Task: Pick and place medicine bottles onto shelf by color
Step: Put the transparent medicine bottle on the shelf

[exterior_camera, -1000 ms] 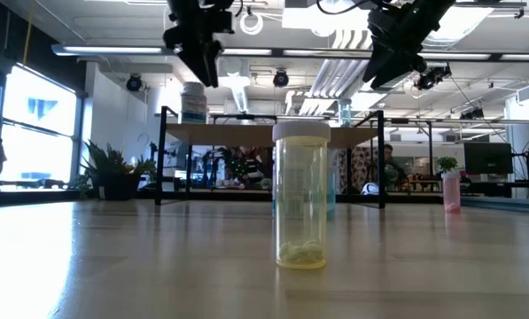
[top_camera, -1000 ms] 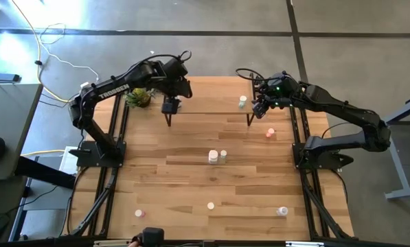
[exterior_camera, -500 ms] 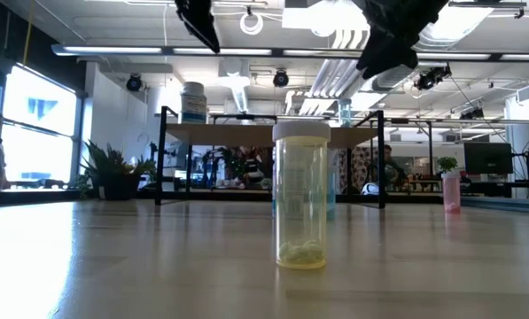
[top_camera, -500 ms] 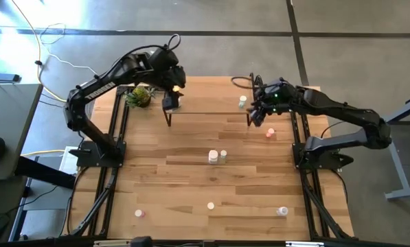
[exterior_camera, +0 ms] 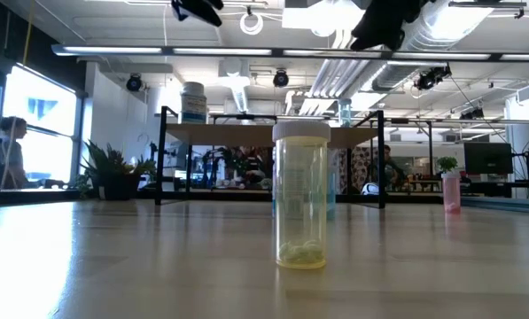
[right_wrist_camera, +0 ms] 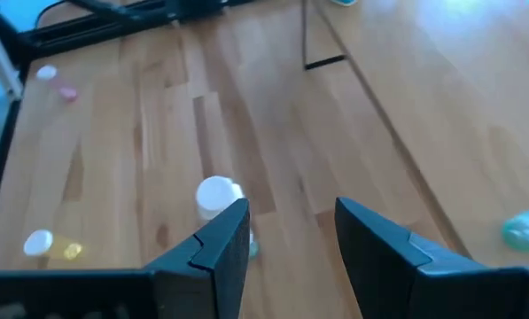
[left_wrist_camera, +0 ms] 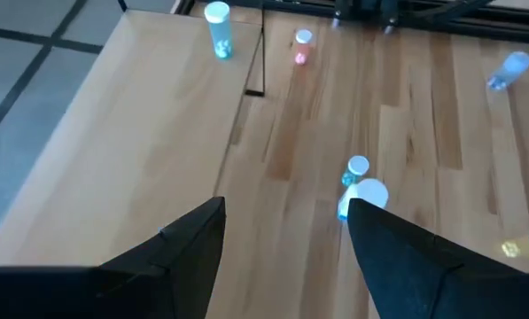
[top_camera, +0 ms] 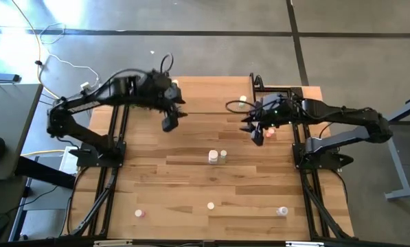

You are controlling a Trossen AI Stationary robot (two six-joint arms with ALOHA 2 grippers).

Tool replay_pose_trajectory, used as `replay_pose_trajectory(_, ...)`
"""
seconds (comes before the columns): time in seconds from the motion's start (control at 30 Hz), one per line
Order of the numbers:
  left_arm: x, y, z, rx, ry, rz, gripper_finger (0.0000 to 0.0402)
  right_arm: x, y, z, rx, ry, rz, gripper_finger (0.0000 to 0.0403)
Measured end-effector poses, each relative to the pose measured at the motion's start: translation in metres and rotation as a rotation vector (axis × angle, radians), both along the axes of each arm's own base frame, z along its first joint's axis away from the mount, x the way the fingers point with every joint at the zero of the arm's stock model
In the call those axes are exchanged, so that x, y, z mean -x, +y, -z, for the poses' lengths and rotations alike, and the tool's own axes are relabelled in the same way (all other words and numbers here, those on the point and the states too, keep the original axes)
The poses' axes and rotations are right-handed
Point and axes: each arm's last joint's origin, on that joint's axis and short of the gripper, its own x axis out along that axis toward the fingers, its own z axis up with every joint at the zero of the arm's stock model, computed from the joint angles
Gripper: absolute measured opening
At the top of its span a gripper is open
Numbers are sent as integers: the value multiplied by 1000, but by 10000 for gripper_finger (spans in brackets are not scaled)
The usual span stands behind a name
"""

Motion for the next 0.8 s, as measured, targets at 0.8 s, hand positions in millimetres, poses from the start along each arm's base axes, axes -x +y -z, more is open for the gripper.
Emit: replay_pose_trajectory(0.8, -20, -114, 63, 31, -141, -187, 227, 29, 76, 23, -373, 395, -10, 201)
